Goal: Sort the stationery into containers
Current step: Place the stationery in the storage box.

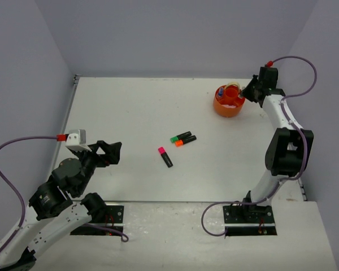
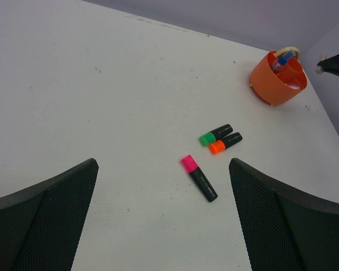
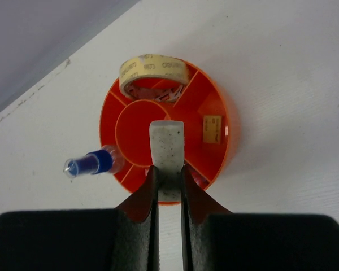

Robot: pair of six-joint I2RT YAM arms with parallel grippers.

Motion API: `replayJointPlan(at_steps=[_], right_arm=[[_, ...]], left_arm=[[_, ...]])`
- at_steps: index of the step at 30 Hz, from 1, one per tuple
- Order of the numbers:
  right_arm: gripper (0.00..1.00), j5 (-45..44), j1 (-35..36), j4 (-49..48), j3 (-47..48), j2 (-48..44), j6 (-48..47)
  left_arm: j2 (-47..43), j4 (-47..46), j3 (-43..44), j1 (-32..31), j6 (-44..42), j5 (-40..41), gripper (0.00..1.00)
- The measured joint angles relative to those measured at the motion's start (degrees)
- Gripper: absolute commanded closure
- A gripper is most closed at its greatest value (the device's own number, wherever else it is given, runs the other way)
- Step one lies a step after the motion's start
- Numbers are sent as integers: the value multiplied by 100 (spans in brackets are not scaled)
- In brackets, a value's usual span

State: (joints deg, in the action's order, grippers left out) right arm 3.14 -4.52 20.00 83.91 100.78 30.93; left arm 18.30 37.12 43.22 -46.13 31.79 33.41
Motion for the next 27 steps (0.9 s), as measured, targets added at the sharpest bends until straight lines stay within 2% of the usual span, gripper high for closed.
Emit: replayJointPlan(at_steps=[4,16,18,21,27], right_arm=[[93,-30,-148,249,544,550,-93],[79,-46,-165,649,1149,986,-380],[73,-49,-165,676,1147,1045,-406],[58,-51,-165,728,1133,1061,-433],[48,-34,-165,733,1120,1061,-461]], left_arm=[[-4,-4,0,0,0,0,0],[9,-8,0,0,0,0,0],[9,-8,0,0,0,0,0],[9,-9,0,0,0,0,0],[9,-9,0,0,0,0,0]])
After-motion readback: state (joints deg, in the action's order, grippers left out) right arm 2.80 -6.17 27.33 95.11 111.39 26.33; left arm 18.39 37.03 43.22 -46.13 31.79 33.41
